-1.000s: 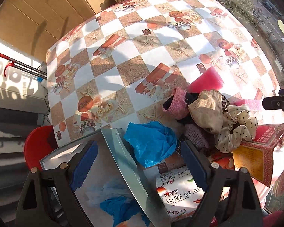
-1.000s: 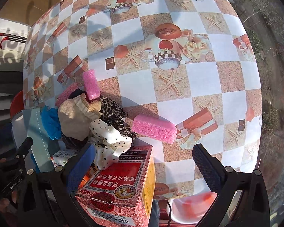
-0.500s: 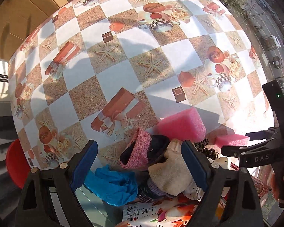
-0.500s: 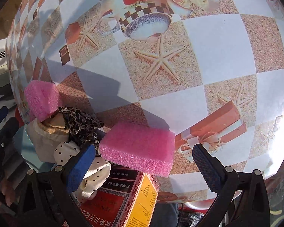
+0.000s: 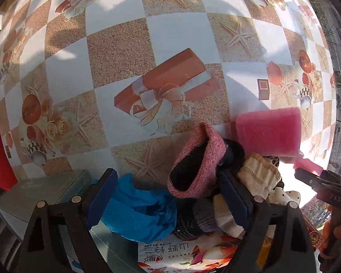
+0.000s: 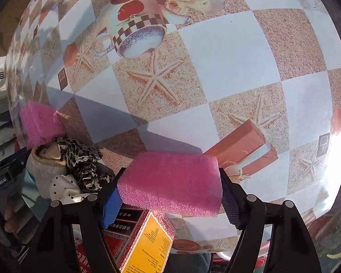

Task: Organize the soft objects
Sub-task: 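Grasp the pink knit sock with the left tool and lift it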

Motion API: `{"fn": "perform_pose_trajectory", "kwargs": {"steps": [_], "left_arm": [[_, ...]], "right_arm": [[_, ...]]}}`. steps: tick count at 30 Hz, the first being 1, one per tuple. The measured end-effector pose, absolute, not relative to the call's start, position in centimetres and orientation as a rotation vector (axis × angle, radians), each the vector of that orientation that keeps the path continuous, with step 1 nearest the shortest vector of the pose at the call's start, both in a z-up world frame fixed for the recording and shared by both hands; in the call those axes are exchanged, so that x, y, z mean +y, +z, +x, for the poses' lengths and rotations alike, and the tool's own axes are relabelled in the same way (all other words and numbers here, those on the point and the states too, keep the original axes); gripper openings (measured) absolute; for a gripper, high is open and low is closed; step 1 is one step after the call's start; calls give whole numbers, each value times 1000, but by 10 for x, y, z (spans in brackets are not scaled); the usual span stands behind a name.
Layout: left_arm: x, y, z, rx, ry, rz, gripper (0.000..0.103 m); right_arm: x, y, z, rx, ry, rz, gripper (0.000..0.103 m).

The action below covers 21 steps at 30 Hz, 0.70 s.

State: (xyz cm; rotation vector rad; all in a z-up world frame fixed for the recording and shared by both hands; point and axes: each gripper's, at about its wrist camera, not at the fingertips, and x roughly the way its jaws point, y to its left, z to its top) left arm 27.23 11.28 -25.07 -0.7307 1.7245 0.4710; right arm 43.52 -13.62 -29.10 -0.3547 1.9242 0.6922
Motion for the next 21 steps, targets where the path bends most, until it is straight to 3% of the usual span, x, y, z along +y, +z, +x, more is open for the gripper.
{"fn": "perform_pose_trajectory", "kwargs": {"steps": [1,4,6,7,9,21], "left_arm": [[111,-254,273,1723,453,-751,90],[108,-263,274,1715,408,-837,68],[109,-264,273,1675,369,-904,29],[109,-264,273,1656,362,-919,24],[111,-256,272,1625,389,-875,18],[103,-156,262,1390,607,-499,18]], "right_arm": [[-139,-288,436,1905,698,-353,76],[-149,-281,439,1870,709,-346,76],[-155,-276,441,1849,711,-333,76],[-156,-273,442,1835,713,-329,76],[-161,-268,442,1807,724,-322,76],[-166,-205,436,1701,774,-251,76]]}}
